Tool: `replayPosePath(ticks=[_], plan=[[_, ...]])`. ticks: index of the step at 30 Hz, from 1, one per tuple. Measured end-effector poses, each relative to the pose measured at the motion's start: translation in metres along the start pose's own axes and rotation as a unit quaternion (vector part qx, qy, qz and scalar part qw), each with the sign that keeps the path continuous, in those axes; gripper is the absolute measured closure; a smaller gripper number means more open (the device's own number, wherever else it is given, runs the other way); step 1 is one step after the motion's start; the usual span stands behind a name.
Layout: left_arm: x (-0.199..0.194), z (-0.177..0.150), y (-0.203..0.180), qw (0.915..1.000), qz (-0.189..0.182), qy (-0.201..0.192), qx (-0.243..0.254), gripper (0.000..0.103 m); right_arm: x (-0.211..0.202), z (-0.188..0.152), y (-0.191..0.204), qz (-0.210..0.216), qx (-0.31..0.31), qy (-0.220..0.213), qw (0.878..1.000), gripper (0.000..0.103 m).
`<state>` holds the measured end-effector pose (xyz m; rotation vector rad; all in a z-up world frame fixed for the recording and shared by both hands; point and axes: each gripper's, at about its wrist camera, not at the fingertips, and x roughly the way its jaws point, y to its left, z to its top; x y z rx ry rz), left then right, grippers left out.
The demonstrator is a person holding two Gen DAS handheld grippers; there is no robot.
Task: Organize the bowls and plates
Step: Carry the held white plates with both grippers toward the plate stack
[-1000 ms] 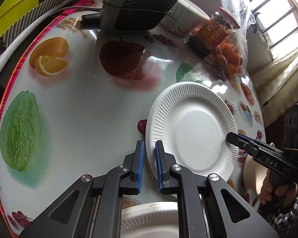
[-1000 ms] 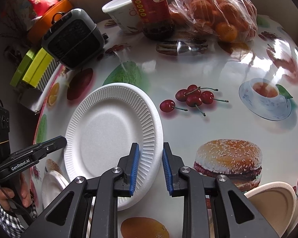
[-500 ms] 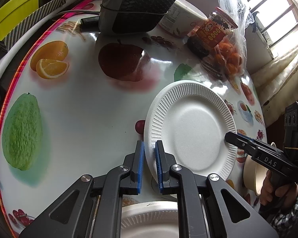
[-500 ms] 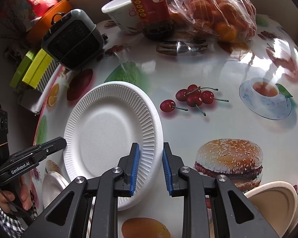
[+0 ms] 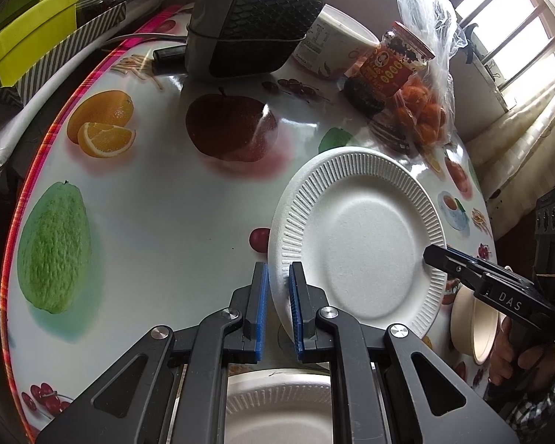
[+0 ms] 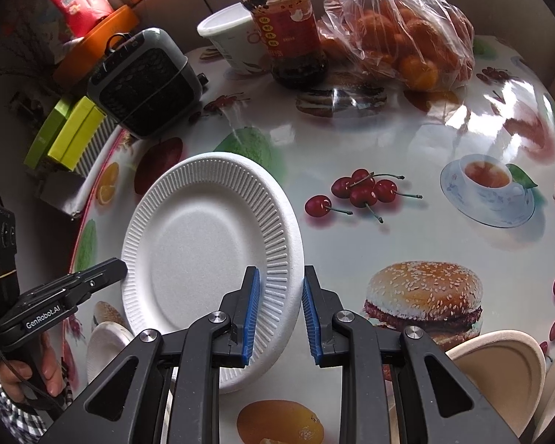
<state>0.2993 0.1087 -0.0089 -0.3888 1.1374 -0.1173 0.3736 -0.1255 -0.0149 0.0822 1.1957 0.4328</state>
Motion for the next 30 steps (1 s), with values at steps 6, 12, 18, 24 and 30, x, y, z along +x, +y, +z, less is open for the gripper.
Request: replayPosePath(ticks=[6,12,18,24,30], plan=[[-0.010,-0.001,-0.003,0.9999,0.002,-0.010,0.004,0.091,-0.008,-0.002,0.001,0.003,-0.001,-0.009,1.000,0.081],[-0.021,-0.006,-0.006,0.9998,0.004,-0.020,0.009,0.091,-0.019,-0.005,0.006,0.006,-0.006,-0.017,1.000,0.081],[-0.032,-0.012,-0.002,0.9996,0.006,-0.026,0.007,0.091,-0.026,-0.011,0.013,0.010,-0.016,-0.020,1.000,0.081],[-0.044,-0.021,0.003,0.9994,0.008,-0.035,0.001,0.091,-0.032,-0.017,0.025,0.012,-0.027,-0.022,0.999,0.081],[-0.053,-0.032,0.008,0.9992,0.012,-0.039,-0.003,0.091,-0.036,-0.025,0.036,0.014,-0.036,-0.020,0.999,0.081]])
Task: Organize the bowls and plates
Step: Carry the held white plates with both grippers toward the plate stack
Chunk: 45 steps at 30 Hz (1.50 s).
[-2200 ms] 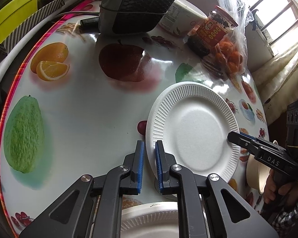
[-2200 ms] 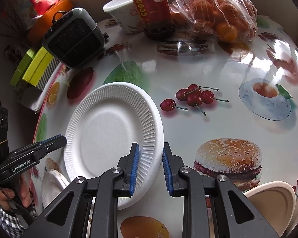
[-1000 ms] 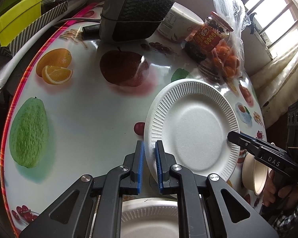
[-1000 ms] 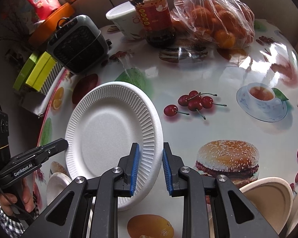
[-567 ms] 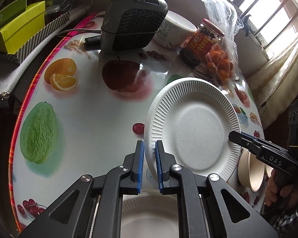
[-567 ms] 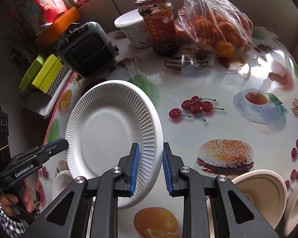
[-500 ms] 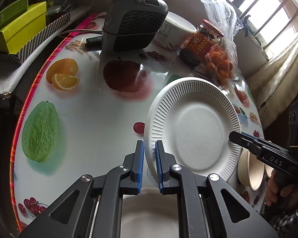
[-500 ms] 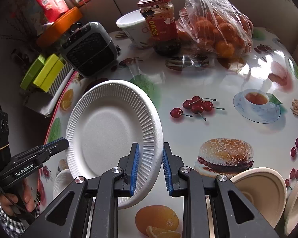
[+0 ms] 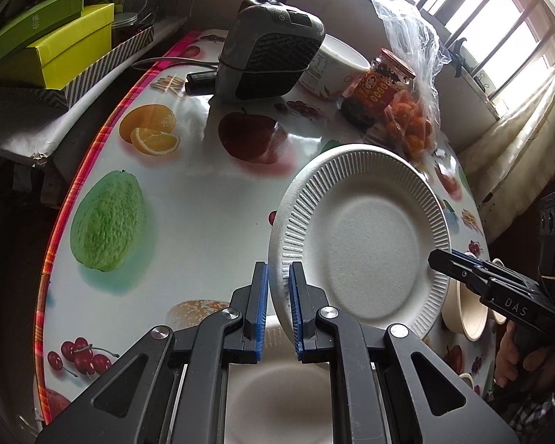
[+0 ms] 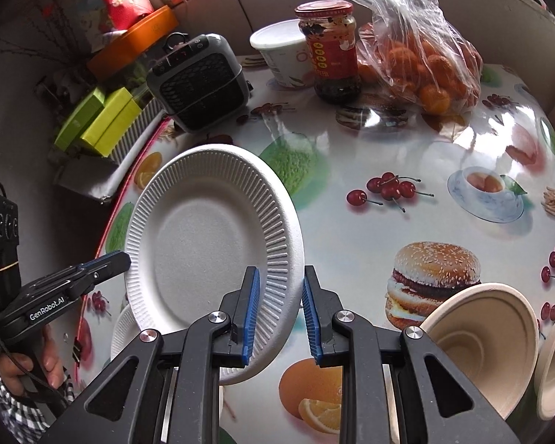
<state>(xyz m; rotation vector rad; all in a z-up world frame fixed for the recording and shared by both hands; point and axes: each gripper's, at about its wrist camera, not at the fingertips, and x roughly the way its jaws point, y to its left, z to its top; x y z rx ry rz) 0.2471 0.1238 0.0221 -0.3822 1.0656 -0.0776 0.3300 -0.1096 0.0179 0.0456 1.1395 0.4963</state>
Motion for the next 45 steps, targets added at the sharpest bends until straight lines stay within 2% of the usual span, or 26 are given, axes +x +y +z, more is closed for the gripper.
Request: replayPosePath(ticks=[24,45], plan=[[-0.029,-0.040,0.017,0.9999,0.004,-0.009,-0.011,0.091,-0.003,-0.034,0.027,0.012,-0.027,0.018,0.999,0.081],[-0.032,-0.079,0.045,0.9990,0.003,0.003,-0.044,0.091,0.006,-0.065,0.050,0.024,-0.050,0.048,0.997,0.081]])
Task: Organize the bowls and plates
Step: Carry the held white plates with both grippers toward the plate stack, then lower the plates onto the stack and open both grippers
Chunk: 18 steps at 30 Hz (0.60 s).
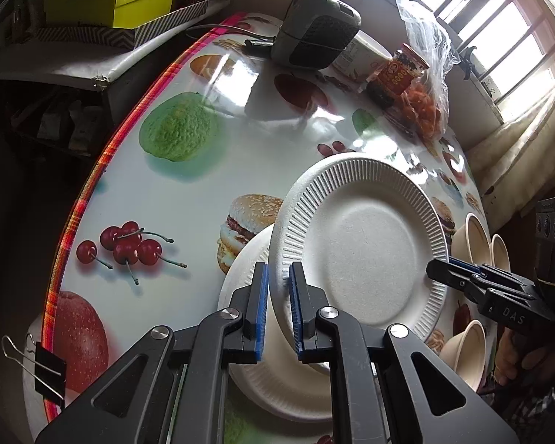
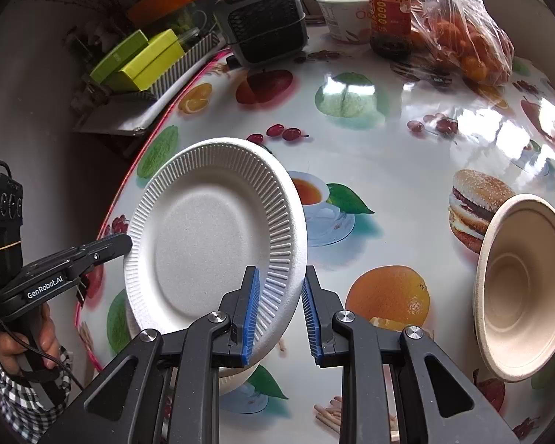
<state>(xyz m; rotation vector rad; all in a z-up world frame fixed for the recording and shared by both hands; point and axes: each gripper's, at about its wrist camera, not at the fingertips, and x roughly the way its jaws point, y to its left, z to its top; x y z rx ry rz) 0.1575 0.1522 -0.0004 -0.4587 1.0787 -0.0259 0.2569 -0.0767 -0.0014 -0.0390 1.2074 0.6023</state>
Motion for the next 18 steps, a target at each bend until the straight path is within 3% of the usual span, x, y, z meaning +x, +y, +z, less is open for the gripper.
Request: replayPosePath(ticks=[18], plan=[[-0.006,-0.020,0.013,0.9999,0.010,0.005,-0.011,0.091,0.010,-0.016,0.015,0.009,-0.016,0.017,1.000,0.081]])
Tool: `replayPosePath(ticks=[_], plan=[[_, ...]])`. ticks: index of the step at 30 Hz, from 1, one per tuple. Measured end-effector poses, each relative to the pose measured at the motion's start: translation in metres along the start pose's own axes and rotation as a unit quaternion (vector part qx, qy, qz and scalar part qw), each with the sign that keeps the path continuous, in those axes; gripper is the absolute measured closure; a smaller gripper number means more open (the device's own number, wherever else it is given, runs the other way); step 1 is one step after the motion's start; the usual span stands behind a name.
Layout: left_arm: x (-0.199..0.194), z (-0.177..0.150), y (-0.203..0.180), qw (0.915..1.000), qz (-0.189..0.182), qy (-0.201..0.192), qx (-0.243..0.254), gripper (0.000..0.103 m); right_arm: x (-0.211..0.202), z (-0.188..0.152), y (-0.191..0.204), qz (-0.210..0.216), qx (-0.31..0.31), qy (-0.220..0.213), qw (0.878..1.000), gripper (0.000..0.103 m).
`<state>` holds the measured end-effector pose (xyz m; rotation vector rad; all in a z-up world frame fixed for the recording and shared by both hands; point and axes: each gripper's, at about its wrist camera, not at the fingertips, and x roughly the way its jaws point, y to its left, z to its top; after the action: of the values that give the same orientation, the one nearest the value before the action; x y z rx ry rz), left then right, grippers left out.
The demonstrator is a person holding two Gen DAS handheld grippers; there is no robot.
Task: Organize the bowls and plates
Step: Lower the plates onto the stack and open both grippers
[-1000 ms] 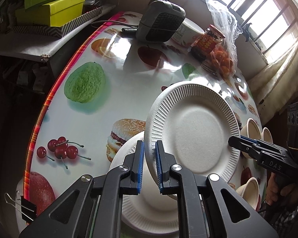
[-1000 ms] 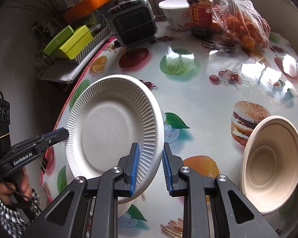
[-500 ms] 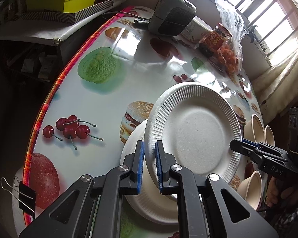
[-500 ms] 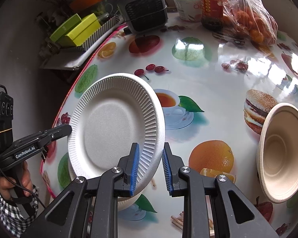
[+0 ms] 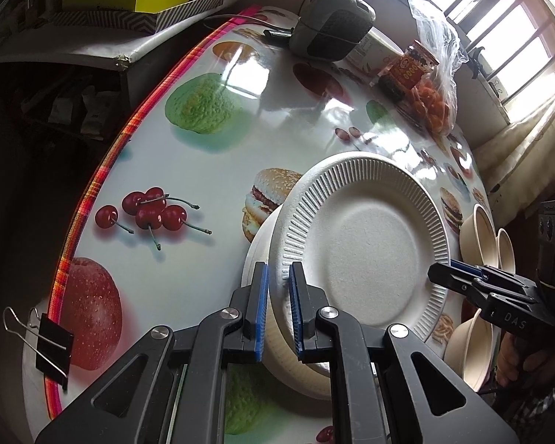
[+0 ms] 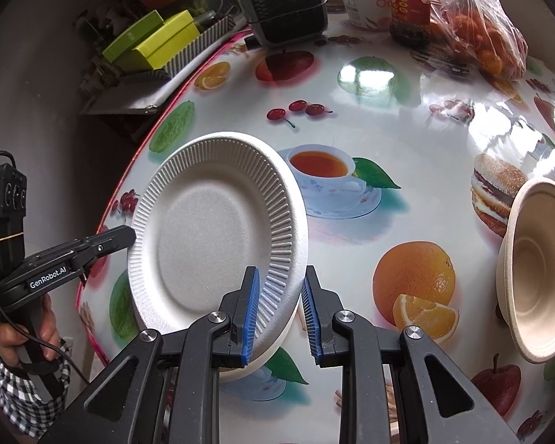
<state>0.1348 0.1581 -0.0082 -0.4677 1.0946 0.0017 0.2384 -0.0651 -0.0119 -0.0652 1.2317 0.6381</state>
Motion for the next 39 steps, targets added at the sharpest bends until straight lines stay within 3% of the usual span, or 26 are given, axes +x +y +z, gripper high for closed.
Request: replayPosePath(ticks=[39], plan=[[-0.001,-0.014,0.003,0.9999,0.008,0.013,-0.002,0.091,0.015,-0.007,0.001,-0.004,-0.002,0.021,1.000,0.079]])
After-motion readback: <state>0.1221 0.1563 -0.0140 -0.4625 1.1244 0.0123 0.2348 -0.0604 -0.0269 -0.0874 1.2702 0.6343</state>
